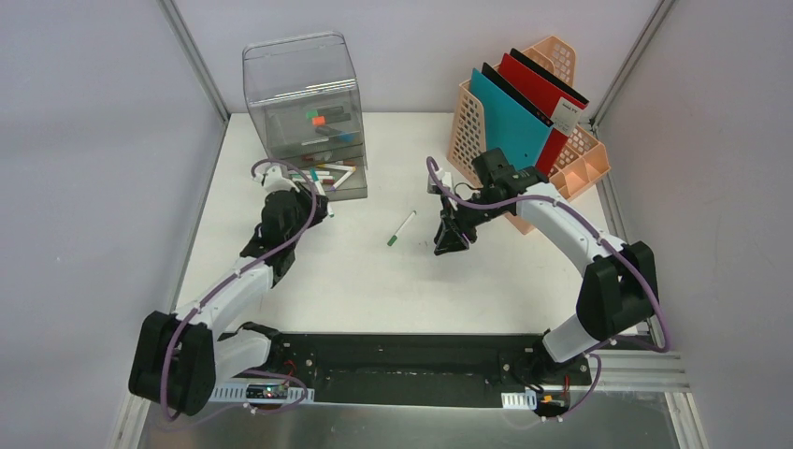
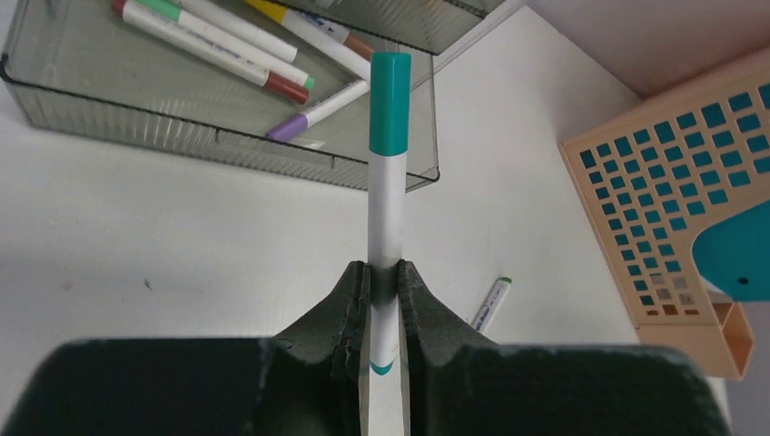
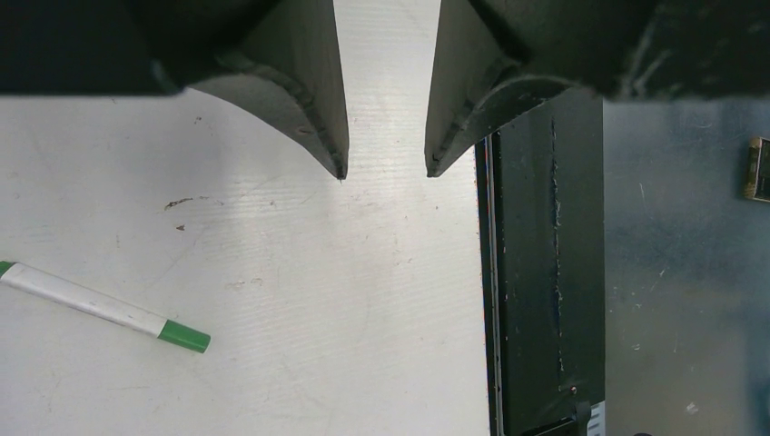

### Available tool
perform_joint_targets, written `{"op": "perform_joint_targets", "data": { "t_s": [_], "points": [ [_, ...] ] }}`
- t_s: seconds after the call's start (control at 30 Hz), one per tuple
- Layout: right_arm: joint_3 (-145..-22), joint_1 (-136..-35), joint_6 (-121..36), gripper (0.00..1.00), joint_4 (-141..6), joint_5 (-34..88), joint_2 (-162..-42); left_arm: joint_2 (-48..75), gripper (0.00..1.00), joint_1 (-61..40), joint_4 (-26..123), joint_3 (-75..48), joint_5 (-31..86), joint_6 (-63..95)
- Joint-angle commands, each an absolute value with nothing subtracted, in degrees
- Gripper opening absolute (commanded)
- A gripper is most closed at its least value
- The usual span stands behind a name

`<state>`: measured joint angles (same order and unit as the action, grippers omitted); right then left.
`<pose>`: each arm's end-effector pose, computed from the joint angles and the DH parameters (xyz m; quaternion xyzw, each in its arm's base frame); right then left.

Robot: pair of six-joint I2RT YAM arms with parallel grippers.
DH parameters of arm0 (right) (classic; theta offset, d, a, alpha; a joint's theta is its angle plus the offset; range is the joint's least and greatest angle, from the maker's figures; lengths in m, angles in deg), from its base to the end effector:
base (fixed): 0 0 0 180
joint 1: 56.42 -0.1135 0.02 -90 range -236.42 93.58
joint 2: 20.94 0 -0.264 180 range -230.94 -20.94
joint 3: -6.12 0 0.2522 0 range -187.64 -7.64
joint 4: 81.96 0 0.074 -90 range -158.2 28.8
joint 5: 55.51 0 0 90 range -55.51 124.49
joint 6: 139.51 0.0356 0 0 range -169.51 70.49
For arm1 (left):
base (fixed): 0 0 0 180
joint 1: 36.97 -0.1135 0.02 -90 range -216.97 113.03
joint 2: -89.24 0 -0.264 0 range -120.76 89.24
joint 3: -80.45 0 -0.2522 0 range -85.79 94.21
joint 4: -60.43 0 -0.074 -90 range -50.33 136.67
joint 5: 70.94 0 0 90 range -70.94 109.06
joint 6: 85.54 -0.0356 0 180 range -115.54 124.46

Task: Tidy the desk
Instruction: Place the stationery in the drawer.

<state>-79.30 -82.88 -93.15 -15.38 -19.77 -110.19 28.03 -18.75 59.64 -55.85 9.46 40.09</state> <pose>0.2557 0.1595 0.2713 -0.5672 0.6734 0.4217 0.2168 0.2269 -0.0684 0.2347 -0.1707 0.7910 -0.2038 0.5511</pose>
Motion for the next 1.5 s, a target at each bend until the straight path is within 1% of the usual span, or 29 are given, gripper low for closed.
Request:
{"op": "perform_joint_targets", "data": {
  "t_s": [0.0, 0.17, 0.27, 0.57, 0.63, 0.77, 0.97, 1.13, 1.23, 1.33, 1.43, 1.47],
  "points": [
    [-79.8, -82.5, -94.7, 0.39, -15.4, -21.1, -107.1, 23.6, 0.0, -22.3, 64.1, -52.9, 17.6, 53.2],
    [-79.8, -82.3, -94.6, 0.39, -15.4, -21.2, -107.1, 17.5, 0.0, -26.2, 66.9, -49.7, 22.7, 62.1],
    [-79.8, -82.2, -94.7, 0.39, -15.4, -21.3, -106.9, 14.2, 0.0, -28.7, 66.8, -47.5, 23.3, 66.7],
    [-79.7, -81.9, -94.9, 0.39, -15.4, -21.4, -106.6, 8.1, 0.0, -31.9, 63.2, -44.6, 16.1, 82.7],
    [-79.6, -81.9, -94.8, 0.39, -15.4, -21.5, -106.6, 7.2, 0.0, -32.1, 62.2, -43.6, 14.9, 84.2],
    [-79.6, -81.8, -94.9, 0.39, -15.2, -21.7, -106.7, 5.3, 0.04, -32.6, 58.3, -40.5, 13.2, 84.9],
    [-79.7, -81.8, -95.0, 0.39, -15.2, -21.7, -106.7, 2.2, 0.09, -34.3, 56.0, -37.4, 14.0, 85.9],
    [-79.6, -81.8, -95.1, 0.39, -15.1, -21.8, -106.6, 0.3, 0.17, -35.1, 56.1, -35.4, 15.2, 86.4],
    [-79.7, -81.7, -95.1, 0.39, -15.2, -21.8, -106.5, -0.6, 0.28, -35.5, 56.3, -34.3, 16.0, 86.3],
    [-79.6, -81.8, -95.1, 0.39, -15.2, -21.8, -106.5, -1.5, 0.34, -36.1, 58.1, -34.0, 17.9, 86.5],
    [-79.7, -81.7, -95.1, 0.39, -15.2, -21.8, -106.4, -1.5, 0.42, -36.5, 59.8, -34.4, 19.0, 86.6],
    [-79.7, -81.7, -95.1, 0.39, -15.2, -21.8, -106.3, -1.3, 0.43, -36.5, 59.9, -34.4, 19.0, 86.4]
  ]
}}
